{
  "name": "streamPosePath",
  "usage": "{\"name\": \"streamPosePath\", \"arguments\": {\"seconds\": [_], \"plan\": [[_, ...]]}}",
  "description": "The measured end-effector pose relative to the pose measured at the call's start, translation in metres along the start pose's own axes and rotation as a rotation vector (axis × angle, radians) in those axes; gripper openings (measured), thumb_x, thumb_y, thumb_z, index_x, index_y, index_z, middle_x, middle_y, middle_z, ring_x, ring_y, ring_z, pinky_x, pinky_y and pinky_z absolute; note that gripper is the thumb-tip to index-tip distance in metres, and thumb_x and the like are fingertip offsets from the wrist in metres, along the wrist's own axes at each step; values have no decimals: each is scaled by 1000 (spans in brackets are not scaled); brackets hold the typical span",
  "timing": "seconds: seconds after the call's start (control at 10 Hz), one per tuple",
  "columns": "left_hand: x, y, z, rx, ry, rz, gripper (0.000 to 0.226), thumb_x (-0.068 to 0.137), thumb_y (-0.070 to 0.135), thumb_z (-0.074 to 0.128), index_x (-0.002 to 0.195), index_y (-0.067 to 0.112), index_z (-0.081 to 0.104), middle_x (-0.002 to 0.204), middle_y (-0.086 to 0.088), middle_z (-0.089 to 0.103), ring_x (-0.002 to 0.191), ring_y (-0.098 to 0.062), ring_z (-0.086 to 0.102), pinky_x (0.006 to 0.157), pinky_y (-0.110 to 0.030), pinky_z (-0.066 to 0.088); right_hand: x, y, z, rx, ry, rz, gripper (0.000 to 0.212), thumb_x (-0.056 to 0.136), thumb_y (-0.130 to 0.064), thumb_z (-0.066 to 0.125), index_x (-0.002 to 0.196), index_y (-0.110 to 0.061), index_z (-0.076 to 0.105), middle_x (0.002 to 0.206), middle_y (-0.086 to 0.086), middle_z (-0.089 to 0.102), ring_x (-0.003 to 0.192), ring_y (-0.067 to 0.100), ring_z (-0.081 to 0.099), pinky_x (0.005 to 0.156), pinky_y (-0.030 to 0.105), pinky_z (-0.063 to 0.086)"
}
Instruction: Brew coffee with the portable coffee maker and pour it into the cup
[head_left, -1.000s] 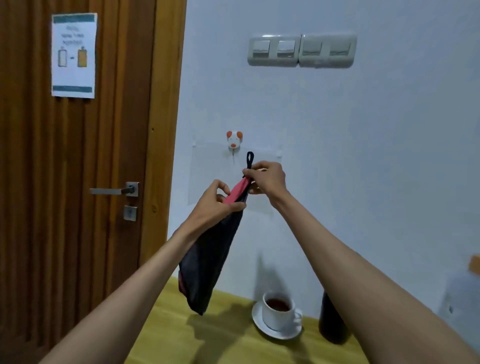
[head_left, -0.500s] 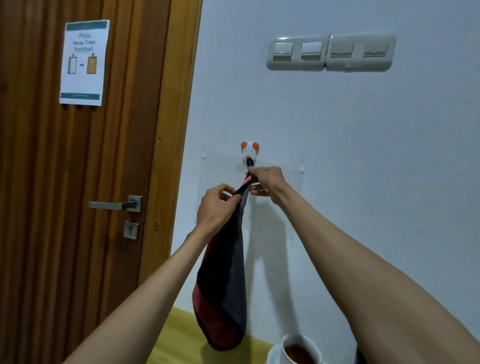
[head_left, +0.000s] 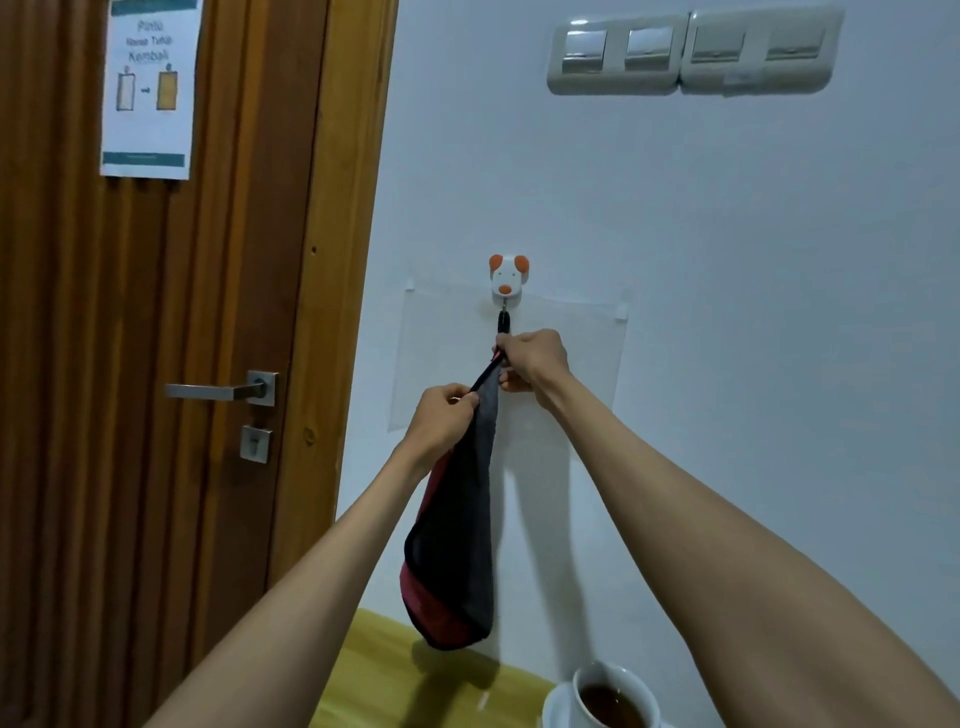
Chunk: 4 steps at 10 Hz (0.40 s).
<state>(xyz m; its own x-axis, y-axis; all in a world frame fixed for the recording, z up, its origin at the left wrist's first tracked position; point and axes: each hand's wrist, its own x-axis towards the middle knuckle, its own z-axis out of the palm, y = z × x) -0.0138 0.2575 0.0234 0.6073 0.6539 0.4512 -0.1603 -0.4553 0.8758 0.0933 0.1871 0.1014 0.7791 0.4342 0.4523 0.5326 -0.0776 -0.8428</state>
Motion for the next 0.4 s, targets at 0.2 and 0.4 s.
{"name": "streamPosePath", "arguments": {"seconds": [0.2,0.4], "plan": [[-14,-9,12,56,-50,-68,26,98,15,55,120,6,66,112,-5,68,104,-19,62,95,-31,49,-38,16,-12,-468,-15,-210,18,92,-27,57,98,-14,68,87,5,72,83,27,68,76,36,53],[-48,-6,23,326,-63,-12,48,95,25,59,139,7,51,136,-9,59,126,-30,54,96,-31,43,-83,47,-60,-764,-59,-310,46,97,-28,54,141,-17,49,132,7,60,117,26,58,92,36,44]]}}
